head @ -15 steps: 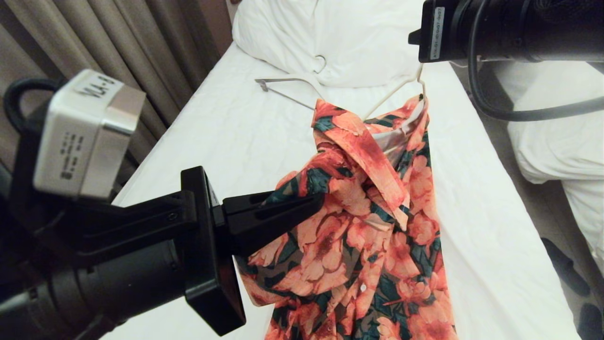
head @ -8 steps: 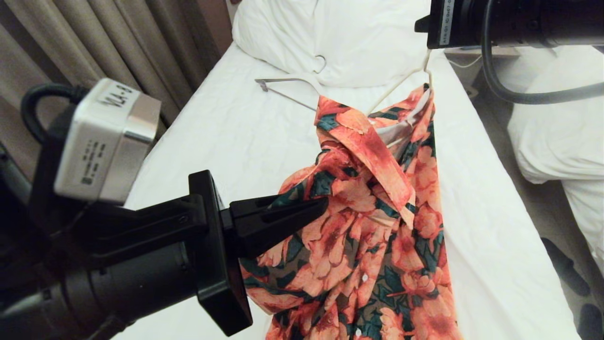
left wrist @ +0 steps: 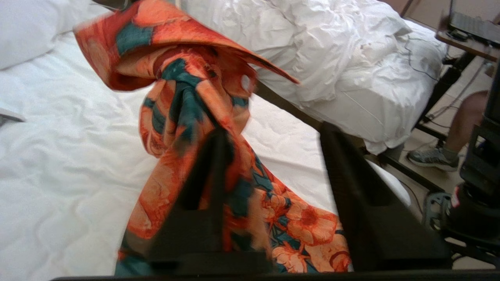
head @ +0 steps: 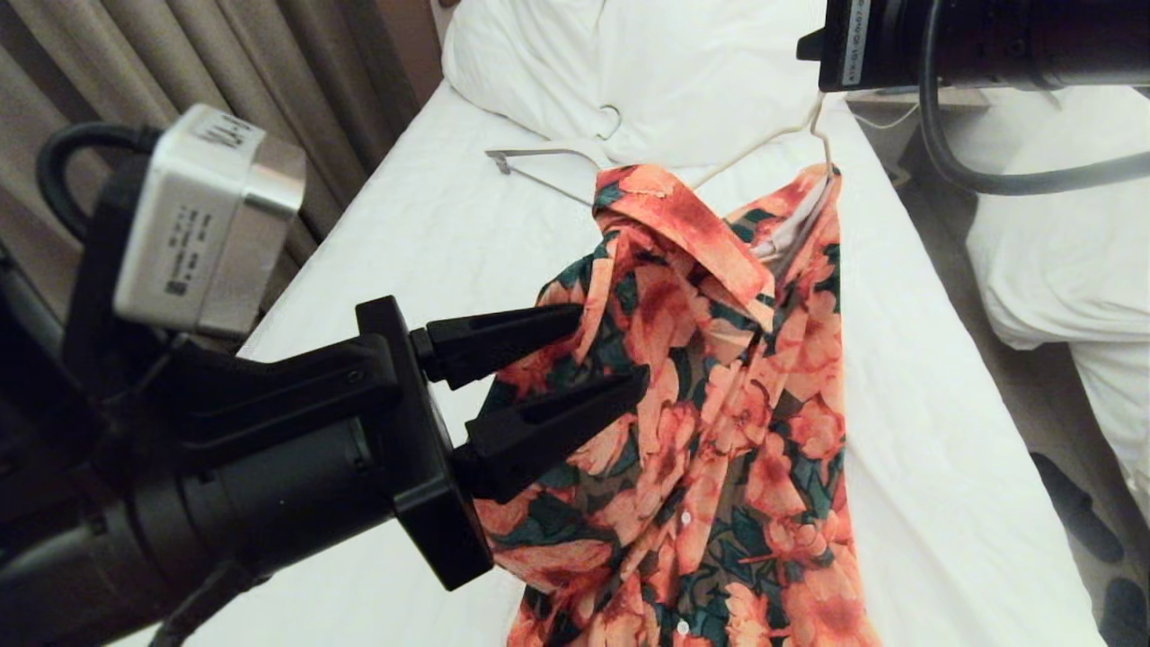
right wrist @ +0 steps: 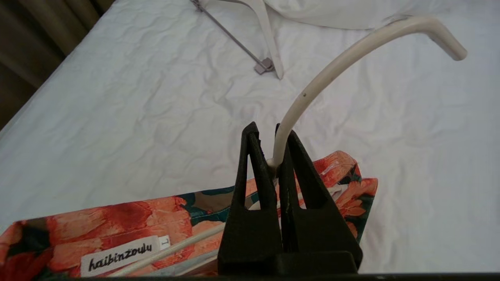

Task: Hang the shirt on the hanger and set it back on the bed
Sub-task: Take the clothes hanger out of the clothes

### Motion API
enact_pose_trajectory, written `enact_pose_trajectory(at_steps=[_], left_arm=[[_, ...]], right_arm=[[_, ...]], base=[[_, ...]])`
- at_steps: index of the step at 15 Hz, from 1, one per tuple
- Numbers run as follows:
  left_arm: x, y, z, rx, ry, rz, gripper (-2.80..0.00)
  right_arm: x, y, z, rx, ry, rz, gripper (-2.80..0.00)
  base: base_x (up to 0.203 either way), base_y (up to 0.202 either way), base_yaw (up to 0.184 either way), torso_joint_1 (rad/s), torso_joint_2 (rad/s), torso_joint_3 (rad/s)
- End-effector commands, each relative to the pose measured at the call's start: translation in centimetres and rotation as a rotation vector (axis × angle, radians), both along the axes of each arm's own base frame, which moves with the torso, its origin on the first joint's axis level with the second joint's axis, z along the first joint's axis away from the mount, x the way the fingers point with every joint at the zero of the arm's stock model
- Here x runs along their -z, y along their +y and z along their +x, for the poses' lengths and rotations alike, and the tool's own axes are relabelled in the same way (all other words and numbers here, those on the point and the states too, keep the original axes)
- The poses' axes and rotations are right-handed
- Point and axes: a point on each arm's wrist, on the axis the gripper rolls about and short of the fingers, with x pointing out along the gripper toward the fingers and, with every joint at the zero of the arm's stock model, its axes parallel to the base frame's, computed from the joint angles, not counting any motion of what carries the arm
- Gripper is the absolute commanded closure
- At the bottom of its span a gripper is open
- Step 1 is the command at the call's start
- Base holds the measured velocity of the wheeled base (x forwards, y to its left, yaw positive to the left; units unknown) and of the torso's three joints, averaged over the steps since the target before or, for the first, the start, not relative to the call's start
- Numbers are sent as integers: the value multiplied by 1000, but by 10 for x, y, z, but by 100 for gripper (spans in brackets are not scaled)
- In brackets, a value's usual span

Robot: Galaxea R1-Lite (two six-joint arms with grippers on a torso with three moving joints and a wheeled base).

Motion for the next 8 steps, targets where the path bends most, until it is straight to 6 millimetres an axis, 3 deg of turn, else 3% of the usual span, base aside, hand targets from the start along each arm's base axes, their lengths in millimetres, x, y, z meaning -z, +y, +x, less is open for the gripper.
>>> enact_pose_trajectory(at_steps=[1,5,8], left_arm=[[-9,6,1,-32,-22,-31,-280],[-26,25,12,-141,-61,-78,-280],[-27,29,13,-157,-29,-37,-280]], right_arm=[[1,-4,4,21,1,-1,0],[-8,-13,7,51,-69,-8,0],[-18,-14,8,65,-181,-34,0]], base=[[0,0,0,0,0,0],[0,0,0,0,0,0],[0,0,0,0,0,0]])
